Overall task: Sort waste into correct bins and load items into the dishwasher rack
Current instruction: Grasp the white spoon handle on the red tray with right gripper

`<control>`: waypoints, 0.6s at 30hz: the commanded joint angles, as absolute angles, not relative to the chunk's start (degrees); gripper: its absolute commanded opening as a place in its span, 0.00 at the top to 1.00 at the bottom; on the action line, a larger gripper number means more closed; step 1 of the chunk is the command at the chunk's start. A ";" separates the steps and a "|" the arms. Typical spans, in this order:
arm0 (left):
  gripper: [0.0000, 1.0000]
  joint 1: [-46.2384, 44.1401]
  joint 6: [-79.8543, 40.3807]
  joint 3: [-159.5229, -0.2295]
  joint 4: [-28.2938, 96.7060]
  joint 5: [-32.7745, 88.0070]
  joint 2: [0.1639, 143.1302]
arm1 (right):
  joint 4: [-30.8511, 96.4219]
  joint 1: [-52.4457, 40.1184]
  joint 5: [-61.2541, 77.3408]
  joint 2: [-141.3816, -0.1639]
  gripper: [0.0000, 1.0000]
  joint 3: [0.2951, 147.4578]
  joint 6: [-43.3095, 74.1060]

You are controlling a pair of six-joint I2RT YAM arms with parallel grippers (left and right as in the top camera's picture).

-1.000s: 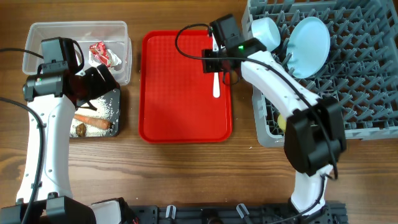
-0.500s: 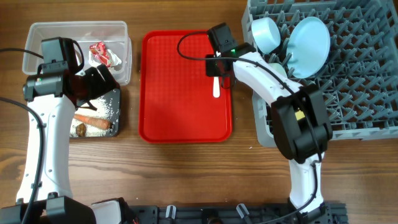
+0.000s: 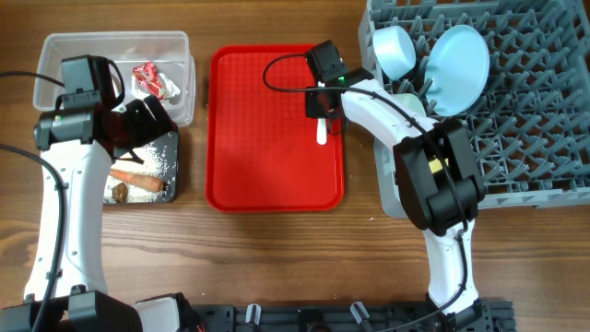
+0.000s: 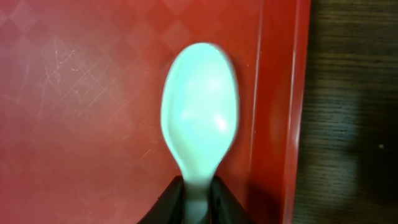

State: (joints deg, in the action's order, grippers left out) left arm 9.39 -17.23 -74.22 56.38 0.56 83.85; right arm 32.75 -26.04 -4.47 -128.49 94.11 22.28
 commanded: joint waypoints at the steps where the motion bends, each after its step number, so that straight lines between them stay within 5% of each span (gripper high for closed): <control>1: 0.00 9.61 -17.12 -75.22 56.23 1.04 84.25 | 32.60 -25.80 -5.56 -131.33 0.87 93.60 22.39; 18: 0.00 9.61 -17.15 -75.22 56.23 1.06 84.25 | 36.77 -25.80 -5.52 -123.55 0.96 95.02 20.97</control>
